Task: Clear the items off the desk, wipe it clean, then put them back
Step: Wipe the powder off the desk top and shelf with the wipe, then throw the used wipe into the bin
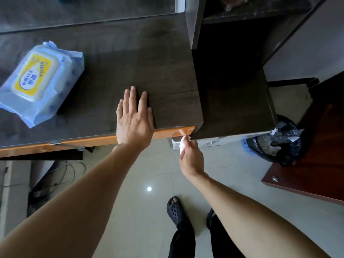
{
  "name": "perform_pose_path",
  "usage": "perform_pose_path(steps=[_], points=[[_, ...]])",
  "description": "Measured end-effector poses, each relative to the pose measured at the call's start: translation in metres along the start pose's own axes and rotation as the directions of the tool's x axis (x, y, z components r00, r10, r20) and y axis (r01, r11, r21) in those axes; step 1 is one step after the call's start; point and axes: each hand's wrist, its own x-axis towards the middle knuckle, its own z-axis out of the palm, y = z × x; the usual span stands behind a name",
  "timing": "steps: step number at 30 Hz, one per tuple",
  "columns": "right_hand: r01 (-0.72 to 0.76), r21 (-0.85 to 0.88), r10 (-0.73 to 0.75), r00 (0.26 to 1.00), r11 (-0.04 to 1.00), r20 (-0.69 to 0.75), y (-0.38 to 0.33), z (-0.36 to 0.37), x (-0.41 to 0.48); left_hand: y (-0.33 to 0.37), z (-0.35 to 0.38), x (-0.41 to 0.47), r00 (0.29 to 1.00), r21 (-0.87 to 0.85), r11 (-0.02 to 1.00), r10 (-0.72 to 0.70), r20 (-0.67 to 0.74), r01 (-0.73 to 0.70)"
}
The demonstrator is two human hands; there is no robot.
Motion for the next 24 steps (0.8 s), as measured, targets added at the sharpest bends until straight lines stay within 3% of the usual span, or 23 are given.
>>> perform_pose_path(steps=[4,8,11,18,24], points=[[0.075,-0.047,-0.07,0.992,0.996,0.108,-0.017,-0.009,0.004,0.001,0.0,0.0,1.0,0.005,1.0,-0.006,0.029,0.006],[0.197,-0.066,-0.165,0.93,0.978,0.329,-0.038,0.007,-0.006,0.001,-0.003,-0.001,0.999,0.003,1.0,0.004,0.042,-0.004],[0.056,-0.004,-0.051,0.944,0.998,0.326,-0.012,0.003,-0.014,0.002,-0.005,0.0,0.998,0.003,1.0,0.005,0.067,-0.005],[-0.327,0.058,0.319,0.941,0.943,0.112,0.078,-0.092,-0.032,0.037,-0.019,0.001,0.987,-0.022,0.997,-0.073,0.145,0.077],[-0.497,0.15,0.503,0.864,0.855,0.0,0.147,-0.174,-0.029,0.131,-0.026,-0.02,0.972,-0.19,0.967,0.195,0.131,-0.169]])
